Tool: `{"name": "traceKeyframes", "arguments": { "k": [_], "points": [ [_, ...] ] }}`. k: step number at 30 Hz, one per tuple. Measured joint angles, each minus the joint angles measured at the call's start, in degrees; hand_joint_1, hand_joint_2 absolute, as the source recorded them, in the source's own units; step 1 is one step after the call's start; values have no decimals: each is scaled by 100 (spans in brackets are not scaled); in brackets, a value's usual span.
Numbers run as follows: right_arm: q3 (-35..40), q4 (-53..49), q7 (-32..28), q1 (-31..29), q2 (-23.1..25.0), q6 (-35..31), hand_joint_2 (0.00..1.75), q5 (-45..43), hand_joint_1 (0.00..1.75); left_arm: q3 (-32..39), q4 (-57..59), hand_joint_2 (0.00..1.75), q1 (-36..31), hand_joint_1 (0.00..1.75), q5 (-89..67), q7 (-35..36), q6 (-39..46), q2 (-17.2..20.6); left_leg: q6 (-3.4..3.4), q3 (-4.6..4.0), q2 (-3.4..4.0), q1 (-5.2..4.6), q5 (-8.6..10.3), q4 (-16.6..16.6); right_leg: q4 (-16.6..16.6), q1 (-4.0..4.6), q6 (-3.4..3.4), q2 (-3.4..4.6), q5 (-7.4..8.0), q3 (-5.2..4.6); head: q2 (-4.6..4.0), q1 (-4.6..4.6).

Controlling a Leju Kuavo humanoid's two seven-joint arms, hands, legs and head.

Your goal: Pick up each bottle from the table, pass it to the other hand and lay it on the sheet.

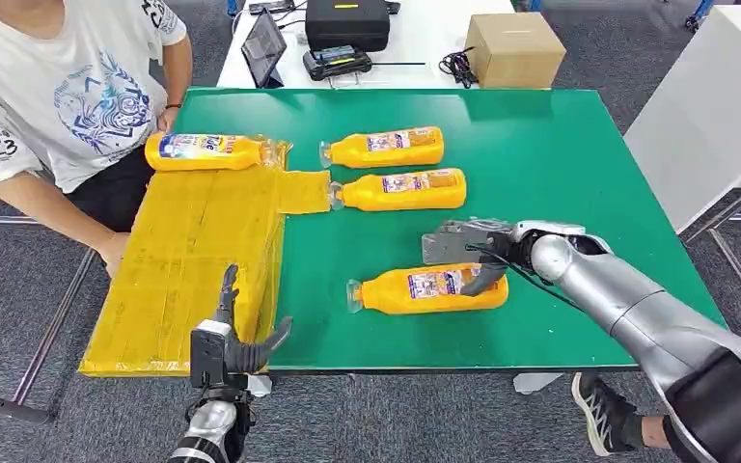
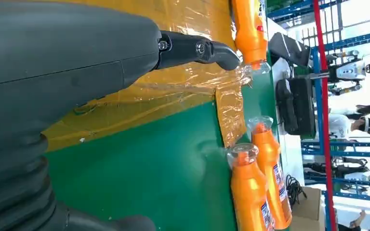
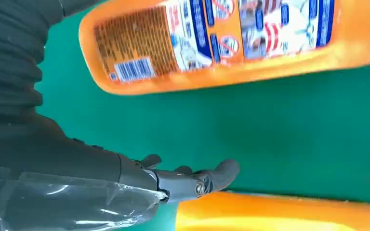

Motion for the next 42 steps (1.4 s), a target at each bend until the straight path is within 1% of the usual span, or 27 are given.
{"name": "traceKeyframes", "arguments": {
  "k": [7, 18, 32, 42],
  "points": [
    [129, -18, -57, -1, -9, -144, 175, -55, 0, 0, 0, 175, 0, 0, 2, 0, 7, 0, 0, 0, 0, 0, 0, 0, 0, -1, 0, 0, 0, 0, 0, 2],
    [339, -59, -55, 14, 24, -136, 175, -46, 0, -28, 2, 175, -19, 0, -26, 0, -50, -2, 0, 0, 1, 0, 0, 0, 0, -1, 0, 0, 0, 0, 0, 2],
    [649, 304, -236, 202, 420, -162, 175, 142, 0, -173, 87, 175, -47, 0, -42, 11, -111, -31, 0, 0, 0, 0, 0, 0, 0, -1, 0, 0, 0, 0, 0, 2],
    [719, 439, -238, 203, 505, -175, 175, 155, 0, -175, 101, 175, -47, 0, -42, 11, -105, -31, 0, 0, 1, -1, 0, 0, 0, -1, 0, 0, 0, 0, 0, 2]
  ]
}}
